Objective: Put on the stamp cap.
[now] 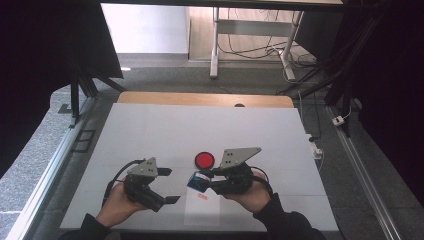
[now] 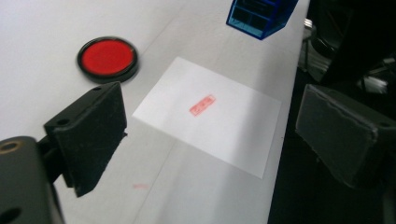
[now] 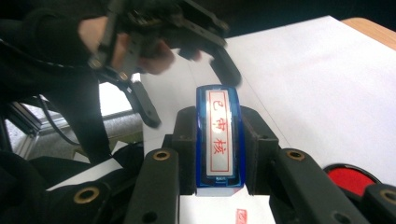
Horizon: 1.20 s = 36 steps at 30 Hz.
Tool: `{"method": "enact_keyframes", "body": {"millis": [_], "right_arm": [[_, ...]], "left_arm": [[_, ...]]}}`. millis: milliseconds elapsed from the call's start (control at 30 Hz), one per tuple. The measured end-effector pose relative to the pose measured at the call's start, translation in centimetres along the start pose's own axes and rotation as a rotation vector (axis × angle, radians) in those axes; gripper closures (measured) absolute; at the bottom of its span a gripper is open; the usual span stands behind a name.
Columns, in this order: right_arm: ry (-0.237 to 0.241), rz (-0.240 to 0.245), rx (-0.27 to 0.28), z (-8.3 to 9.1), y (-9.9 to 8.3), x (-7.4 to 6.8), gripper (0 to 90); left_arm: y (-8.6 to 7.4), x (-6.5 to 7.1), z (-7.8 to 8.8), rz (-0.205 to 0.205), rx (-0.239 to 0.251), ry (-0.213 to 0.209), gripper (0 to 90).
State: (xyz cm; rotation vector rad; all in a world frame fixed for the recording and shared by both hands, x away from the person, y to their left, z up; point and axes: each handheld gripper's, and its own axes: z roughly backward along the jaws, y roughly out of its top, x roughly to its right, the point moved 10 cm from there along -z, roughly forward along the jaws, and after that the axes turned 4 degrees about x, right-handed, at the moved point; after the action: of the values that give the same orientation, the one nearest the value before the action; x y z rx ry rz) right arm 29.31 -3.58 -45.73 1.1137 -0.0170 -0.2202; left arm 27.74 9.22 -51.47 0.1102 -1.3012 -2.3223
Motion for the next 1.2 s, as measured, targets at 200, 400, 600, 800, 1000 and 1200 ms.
{"method": "enact_keyframes", "body": {"millis": [200, 400, 600, 800, 1000, 1200], "right_arm": [[-0.023, 0.010, -0.015, 0.0, -0.2, 0.2, 70.7], [-0.038, 0.009, -0.021, 0.0, -0.5, 0.5, 70.7], [-0.056, 0.008, -0.028, 0.1, -0.7, 0.9, 70.6], [-0.082, 0.015, -0.037, 0.2, -0.9, 1.4, 70.7], [-0.114, 0.002, -0.044, 0.5, -1.1, 2.1, 70.6], [-0.148, -0.011, -0.047, 0.9, -1.4, 2.9, 70.7]], "left_arm": [[-1.0, 0.0, 1.5, 0.066, 0.015, 0.052, 5.9], [-2.3, 0.0, 3.1, 0.130, 0.030, 0.096, 5.5], [-3.9, 0.0, 4.2, 0.164, 0.034, 0.123, 3.9], [-5.2, -0.3, 5.4, 0.190, 0.041, 0.177, 3.0], [-6.3, -0.5, 6.3, 0.215, 0.037, 0.203, 2.1], [-7.1, -0.5, 6.7, 0.237, 0.028, 0.216, 0.9]]}}
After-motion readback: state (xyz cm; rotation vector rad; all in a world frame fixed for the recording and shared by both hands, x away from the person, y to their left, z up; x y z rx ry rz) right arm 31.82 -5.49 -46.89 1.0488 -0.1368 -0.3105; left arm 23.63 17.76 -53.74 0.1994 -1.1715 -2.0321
